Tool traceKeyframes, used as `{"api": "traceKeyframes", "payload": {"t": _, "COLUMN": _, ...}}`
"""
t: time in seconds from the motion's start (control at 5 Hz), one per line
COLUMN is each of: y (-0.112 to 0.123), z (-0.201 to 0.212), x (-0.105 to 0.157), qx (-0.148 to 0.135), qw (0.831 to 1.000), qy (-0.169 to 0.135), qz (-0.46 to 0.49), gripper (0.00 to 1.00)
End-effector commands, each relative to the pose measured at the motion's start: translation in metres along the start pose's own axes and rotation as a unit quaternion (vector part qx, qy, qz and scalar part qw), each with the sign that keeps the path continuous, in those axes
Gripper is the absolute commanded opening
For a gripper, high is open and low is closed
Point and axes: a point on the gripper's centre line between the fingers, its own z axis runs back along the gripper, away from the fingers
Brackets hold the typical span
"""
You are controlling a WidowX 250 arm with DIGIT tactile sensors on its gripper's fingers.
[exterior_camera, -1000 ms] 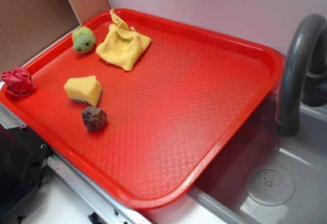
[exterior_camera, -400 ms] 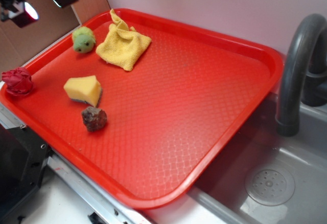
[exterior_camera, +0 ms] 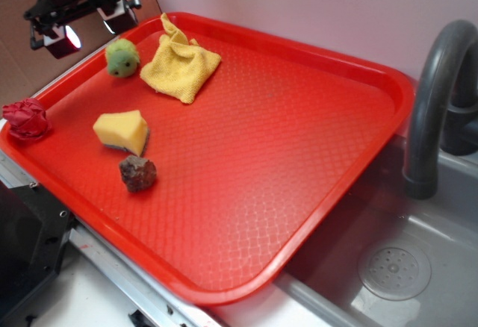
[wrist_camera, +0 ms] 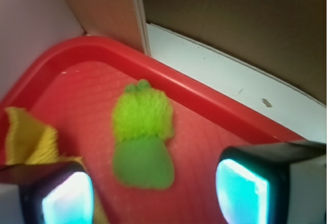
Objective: Grab the green animal.
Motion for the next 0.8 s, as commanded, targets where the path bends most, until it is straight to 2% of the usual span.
{"api": "traceKeyframes", "payload": {"t": 0.0, "y": 0.001, "z": -0.028, "x": 0.026, "qx": 0.013, "qw": 1.0, "qy": -0.007, "qz": -0.01, "gripper": 1.0}}
{"api": "traceKeyframes", "payload": {"t": 0.2, "y": -0.002, "z": -0.047, "x": 0.032, "qx": 0.019, "qw": 1.0, "qy": 0.008, "qz": -0.018, "gripper": 1.0}}
{"api": "traceKeyframes", "payload": {"t": 0.4, "y": -0.002, "z": -0.06, "x": 0.036, "qx": 0.023, "qw": 0.999, "qy": 0.024, "qz": -0.026, "gripper": 0.92}}
{"api": "traceKeyframes", "payload": {"t": 0.6, "y": -0.003, "z": -0.055, "x": 0.036, "qx": 0.016, "qw": 0.999, "qy": 0.022, "qz": -0.024, "gripper": 0.0}}
